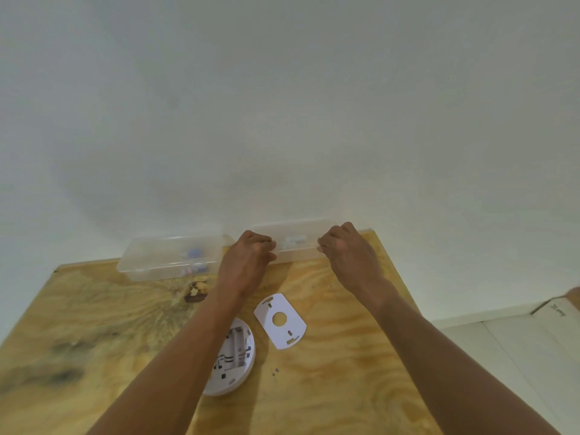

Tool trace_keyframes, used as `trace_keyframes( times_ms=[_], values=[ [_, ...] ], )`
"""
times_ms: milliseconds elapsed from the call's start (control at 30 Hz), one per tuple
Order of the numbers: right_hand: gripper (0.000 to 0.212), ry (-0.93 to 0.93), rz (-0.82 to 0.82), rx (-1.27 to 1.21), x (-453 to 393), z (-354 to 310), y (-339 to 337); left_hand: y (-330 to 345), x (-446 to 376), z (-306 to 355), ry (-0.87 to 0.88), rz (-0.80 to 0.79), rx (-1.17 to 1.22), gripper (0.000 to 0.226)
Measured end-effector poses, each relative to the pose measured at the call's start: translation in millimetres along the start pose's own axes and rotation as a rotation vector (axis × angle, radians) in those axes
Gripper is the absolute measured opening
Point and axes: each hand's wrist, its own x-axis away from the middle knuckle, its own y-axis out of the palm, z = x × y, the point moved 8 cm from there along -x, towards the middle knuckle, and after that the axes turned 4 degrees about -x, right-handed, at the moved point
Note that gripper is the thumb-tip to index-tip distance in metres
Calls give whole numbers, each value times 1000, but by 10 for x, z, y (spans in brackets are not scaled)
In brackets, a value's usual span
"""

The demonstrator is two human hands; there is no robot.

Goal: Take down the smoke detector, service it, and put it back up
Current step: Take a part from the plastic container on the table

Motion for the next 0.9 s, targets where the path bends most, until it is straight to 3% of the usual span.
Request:
trace_keyframes(
  times_ms=[100, 200, 367, 500, 633, 700, 833, 867, 900],
  values=[
    [6, 49, -52, 88, 32, -79, 25, 51, -36, -61, -44, -74, 45, 31],
    [22, 144, -134, 130, 47, -219, 42, 51, -20, -168, -64, -154, 112, 45],
    [31, 290, -180, -293, -57, -958, 9, -358, 336, -544, -76, -39, 136, 46],
    [20, 422, -297, -584, -180, -1650, 282, -739, 736, -1217, -206, 42, 50, 52],
    [36, 623, -419, -658, -209, -1959, 562, -828, 1006, -1841, -378, -26, -48, 60],
    [28, 740, -463, -737, -165, -2011, 659, -760, 1057, -2033, -431, -81, -49, 62],
    [19, 1065, -373, -1155, -90, -2070, 924, -643, 986, -2129, -417, -60, 61, 56],
    [32, 1123, -341, -1216, -73, -2064, 1006, -633, 959, -2120, -411, -43, 81, 53],
    [25, 1157, -320, -1236, -68, -2047, 1055, -622, 933, -2098, -403, -32, 95, 51]
  ],
)
